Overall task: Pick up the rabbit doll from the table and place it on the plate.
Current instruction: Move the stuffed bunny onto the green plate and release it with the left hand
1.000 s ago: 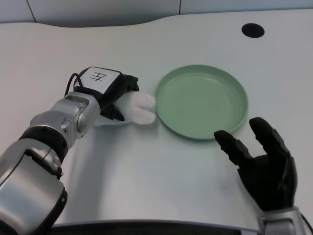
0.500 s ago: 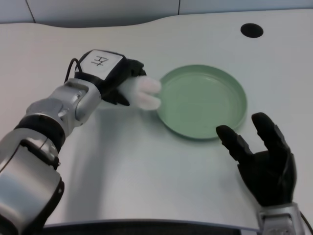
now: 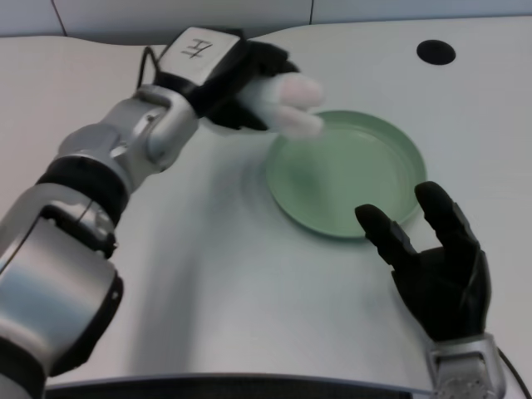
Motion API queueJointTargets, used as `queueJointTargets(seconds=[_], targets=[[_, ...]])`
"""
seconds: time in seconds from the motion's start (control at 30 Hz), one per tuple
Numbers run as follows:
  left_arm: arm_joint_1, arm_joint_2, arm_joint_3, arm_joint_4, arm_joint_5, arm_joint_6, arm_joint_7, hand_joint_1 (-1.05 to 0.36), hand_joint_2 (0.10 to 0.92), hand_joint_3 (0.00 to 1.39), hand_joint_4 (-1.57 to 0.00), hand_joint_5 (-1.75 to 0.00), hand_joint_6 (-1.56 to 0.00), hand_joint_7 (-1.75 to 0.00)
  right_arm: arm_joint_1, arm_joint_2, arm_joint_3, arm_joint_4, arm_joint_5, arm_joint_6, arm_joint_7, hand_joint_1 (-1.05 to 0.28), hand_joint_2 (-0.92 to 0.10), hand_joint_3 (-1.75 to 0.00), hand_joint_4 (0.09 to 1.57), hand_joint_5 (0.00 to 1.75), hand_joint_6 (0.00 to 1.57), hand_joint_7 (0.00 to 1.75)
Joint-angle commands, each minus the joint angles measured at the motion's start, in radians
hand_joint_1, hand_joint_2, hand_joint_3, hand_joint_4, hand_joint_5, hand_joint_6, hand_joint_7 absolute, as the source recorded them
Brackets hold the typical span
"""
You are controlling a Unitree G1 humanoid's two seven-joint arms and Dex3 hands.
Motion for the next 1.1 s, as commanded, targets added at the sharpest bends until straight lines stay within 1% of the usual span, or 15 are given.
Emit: queueJointTargets(seconds=[0.03,0.1,0.13,0.23,0.33,0.43,0.53,0.6,0.63,0.7,0.8,0.87,0.93,0.97,1.1], targets=[[-0.031,-0.047,-0.014,0.01,0.011,-0.012,0.047,-0.16,0.857,0.0,-0.72,-1.06,-1.13,-0.18,0.001,0.034,-0.005,0.009,-0.002,-0.03,-0.003,-0.82,-0.92,-0.13,0.97,0.01,0.93,0.0],[-0.039,-0.077,-0.025,0.018,0.019,-0.008,0.08,-0.16,0.858,0.0,-0.71,-1.08,-1.13,-0.18,0.006,0.04,-0.006,0.005,0.0,-0.044,0.001,-0.81,-0.92,-0.13,0.97,0.01,0.93,0.0],[-0.045,-0.098,-0.032,0.022,0.025,-0.005,0.102,-0.18,0.856,0.0,-0.7,-1.26,-1.14,-0.2,0.01,0.044,-0.006,0.003,0.002,-0.053,0.003,-0.81,-0.92,-0.15,0.96,0.0,0.92,0.0],[-0.062,-0.139,-0.048,0.035,0.037,0.004,0.112,-0.22,0.878,0.01,-0.65,-1.42,-1.14,-0.22,0.017,0.057,-0.011,0.0,0.012,-0.077,0.013,-0.81,-0.92,-0.16,0.95,0.0,0.9,0.0],[-0.068,-0.152,-0.055,0.043,0.041,-0.001,0.118,-0.24,0.894,0.0,-0.61,-1.57,-0.97,-0.6,0.019,0.06,-0.011,0.003,0.018,-0.088,0.016,-0.81,-0.92,-0.17,0.95,0.0,0.9,0.0],[-0.07,-0.189,-0.057,0.052,0.035,-0.004,0.091,-0.26,0.871,0.0,-0.64,-1.49,-0.88,-0.7,0.034,0.062,-0.027,0.0,0.038,-0.095,0.024,-0.81,-0.92,-0.16,0.95,0.0,0.9,0.0],[-0.065,-0.206,-0.052,0.057,0.028,-0.003,0.077,-0.24,0.865,0.0,-0.67,-1.48,-0.87,-0.74,0.04,0.059,-0.036,0.002,0.05,-0.092,0.038,-0.81,-0.92,-0.16,0.95,0.0,0.89,0.0],[-0.058,-0.216,-0.05,0.061,0.025,0.007,0.064,-0.21,0.866,0.0,-0.68,-1.47,-0.84,-0.86,0.045,0.054,-0.043,0.004,0.06,-0.087,0.05,-0.8,-0.92,-0.16,0.94,0.0,0.88,0.0],[-0.054,-0.219,-0.049,0.062,0.024,0.012,0.057,-0.21,0.883,0.01,-0.64,-1.5,-0.79,-0.96,0.049,0.053,-0.046,0.001,0.065,-0.084,0.053,-0.8,-0.92,-0.16,0.95,0.0,0.89,0.0],[-0.049,-0.219,-0.055,0.064,0.032,0.027,0.053,-0.22,0.891,0.01,-0.62,-1.44,-0.74,-0.98,0.055,0.053,-0.049,-0.005,0.067,-0.084,0.054,-0.8,-0.92,-0.16,0.95,0.0,0.9,0.01],[-0.052,-0.22,-0.083,0.068,0.061,0.084,0.044,-0.26,0.883,0.0,-0.53,-1.14,-0.69,-0.69,0.059,0.051,-0.053,-0.007,0.066,-0.085,0.062,-0.8,-0.92,-0.16,0.95,0.0,0.89,0.0],[-0.058,-0.223,-0.109,0.072,0.085,0.145,0.017,-0.4,0.857,0.0,-0.28,-0.78,-0.56,-0.29,0.06,0.048,-0.056,-0.004,0.067,-0.082,0.07,-0.8,-0.92,-0.16,0.94,0.0,0.89,0.0],[-0.055,-0.224,-0.12,0.071,0.096,0.186,0.007,-0.5,0.841,0.0,-0.17,-0.56,-0.47,-0.1,0.064,0.048,-0.057,-0.009,0.066,-0.081,0.074,-0.8,-0.92,-0.16,0.94,0.0,0.89,0.0],[-0.052,-0.224,-0.123,0.07,0.097,0.196,0.009,-0.53,0.83,0.0,-0.16,-0.49,-0.45,-0.06,0.066,0.048,-0.057,-0.011,0.066,-0.079,0.075,-0.8,-0.92,-0.16,0.94,0.0,0.89,0.0],[-0.039,-0.219,-0.133,0.069,0.106,0.214,0.029,-0.57,0.833,0.01,-0.1,-0.39,-0.38,0.0,0.082,0.053,-0.05,-0.037,0.062,-0.066,0.055,-0.8,-0.92,-0.15,0.95,0.01,0.9,0.01]])
